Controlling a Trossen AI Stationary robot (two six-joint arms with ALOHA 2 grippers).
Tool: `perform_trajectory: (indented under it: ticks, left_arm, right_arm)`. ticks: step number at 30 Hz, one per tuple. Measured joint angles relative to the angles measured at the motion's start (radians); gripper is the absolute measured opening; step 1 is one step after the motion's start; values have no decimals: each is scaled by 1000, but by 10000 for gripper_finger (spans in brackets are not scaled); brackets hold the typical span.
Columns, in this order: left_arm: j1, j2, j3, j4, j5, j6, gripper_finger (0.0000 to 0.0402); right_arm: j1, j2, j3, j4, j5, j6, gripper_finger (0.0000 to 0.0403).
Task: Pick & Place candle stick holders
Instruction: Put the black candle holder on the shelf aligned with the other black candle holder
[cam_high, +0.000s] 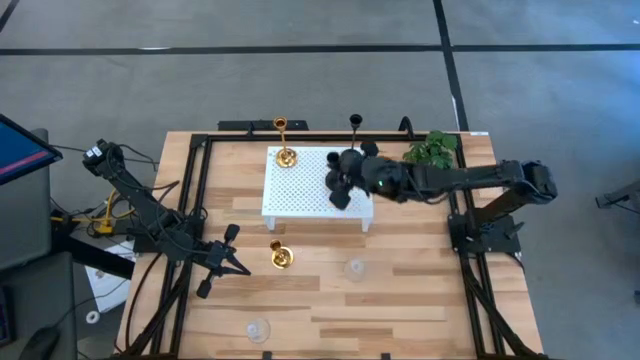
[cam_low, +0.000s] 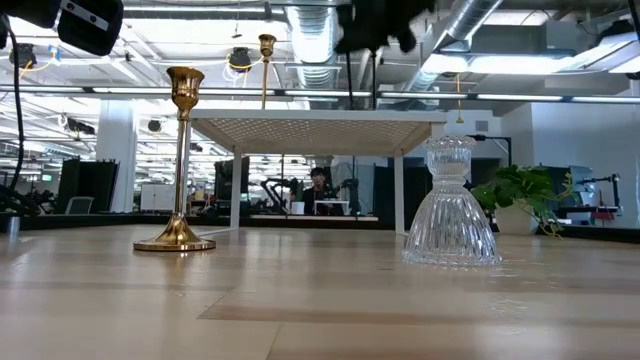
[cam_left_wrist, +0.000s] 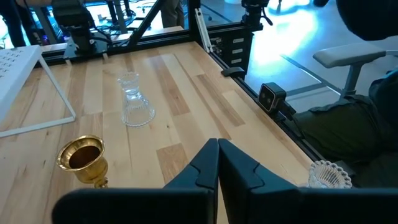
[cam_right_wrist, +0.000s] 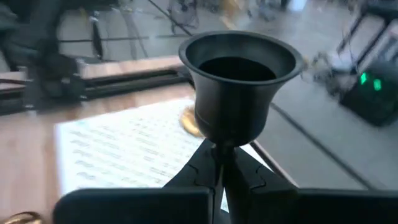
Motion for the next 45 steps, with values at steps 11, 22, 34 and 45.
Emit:
perform_trajectory:
  ticks: [11,22,34,45]
  left_arm:
    - [0,0,0,0,6,-34,7]
    - [0,8,0,0,40,-34,7]
    - [0,9,0,0,40,-34,9]
    - [0,9,0,0,40,-23,9]
  right_arm:
    - [-92,-42,-179,229,-72,-3,0]
    - [-111,-150,-245,223,-122,31,0]
    - [-111,-162,-243,117,-140,77,0]
    - [-119,-160,-244,144,-148,75,0]
